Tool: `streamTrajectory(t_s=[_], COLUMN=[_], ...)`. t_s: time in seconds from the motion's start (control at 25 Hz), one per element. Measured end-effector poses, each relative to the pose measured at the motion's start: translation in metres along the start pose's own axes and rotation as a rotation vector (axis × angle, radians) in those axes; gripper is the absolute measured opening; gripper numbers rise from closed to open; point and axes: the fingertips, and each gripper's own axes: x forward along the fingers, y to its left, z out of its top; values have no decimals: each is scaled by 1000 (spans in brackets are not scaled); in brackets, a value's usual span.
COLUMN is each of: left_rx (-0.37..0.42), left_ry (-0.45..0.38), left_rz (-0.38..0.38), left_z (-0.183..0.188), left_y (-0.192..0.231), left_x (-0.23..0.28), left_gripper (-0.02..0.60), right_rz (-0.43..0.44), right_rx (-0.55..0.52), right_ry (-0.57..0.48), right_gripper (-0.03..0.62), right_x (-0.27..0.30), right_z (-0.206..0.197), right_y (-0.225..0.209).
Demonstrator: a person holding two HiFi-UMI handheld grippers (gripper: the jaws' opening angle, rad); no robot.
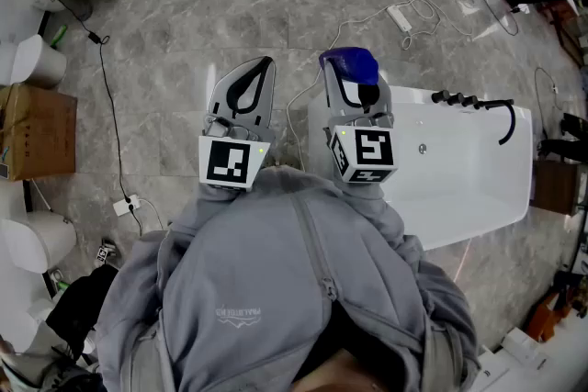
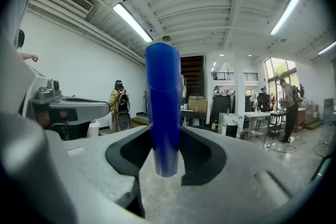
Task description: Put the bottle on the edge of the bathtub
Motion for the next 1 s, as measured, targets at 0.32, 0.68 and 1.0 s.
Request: streamTrajectory(t_s=[0.32,0.68,1.0], left_rx=[-1,-25,-45], left_ry=[-1,21,50], left_rz=[3,-62,-79], left_z=[-4,-19,-32], left_y=[19,31,44], left_x=[1,7,29], left_gripper=[6,6,6], right_rz=[-21,-53,-95], right_rx=[-13,33,64], right_ry=[-13,-10,6], right_gripper=[161,161,161], right_x=[10,18,36], right_z=[3,-2,-5], right_y=[7,6,-18])
